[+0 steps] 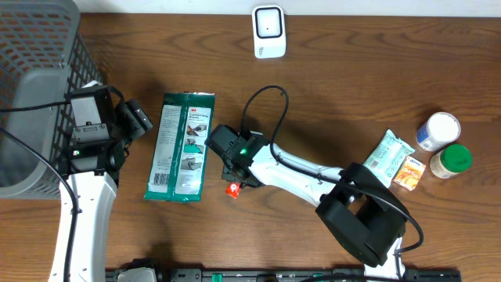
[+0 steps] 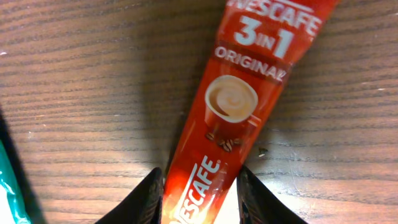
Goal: Scan the item barcode
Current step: 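Close the right gripper on the Nescafé stick's end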
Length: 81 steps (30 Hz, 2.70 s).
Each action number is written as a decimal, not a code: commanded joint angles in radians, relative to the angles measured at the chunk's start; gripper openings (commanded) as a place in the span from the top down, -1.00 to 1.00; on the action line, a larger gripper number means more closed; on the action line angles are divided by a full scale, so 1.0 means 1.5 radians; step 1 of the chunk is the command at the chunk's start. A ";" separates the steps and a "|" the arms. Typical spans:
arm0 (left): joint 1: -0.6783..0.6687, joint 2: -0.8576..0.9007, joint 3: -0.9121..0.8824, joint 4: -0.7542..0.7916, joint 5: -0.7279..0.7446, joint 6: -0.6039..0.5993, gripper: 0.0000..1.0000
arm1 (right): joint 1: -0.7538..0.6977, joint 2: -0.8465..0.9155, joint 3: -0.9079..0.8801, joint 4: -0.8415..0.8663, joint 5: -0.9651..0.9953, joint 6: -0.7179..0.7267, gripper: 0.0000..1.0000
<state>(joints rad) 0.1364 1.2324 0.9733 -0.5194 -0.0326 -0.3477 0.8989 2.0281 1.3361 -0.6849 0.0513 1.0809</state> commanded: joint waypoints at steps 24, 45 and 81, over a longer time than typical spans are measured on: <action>0.002 -0.006 0.017 0.000 -0.008 -0.004 -0.77 | -0.019 0.031 -0.008 0.011 0.018 -0.082 0.69; 0.002 -0.006 0.017 0.000 -0.008 -0.004 -0.77 | -0.055 0.031 -0.008 0.081 0.018 -0.313 0.97; 0.002 -0.006 0.017 0.000 -0.008 -0.004 -0.75 | -0.065 0.031 -0.008 0.168 0.018 -0.529 0.78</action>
<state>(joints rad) 0.1364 1.2324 0.9733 -0.5194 -0.0326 -0.3477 0.8154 2.0552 1.3338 -0.4438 0.0650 0.3332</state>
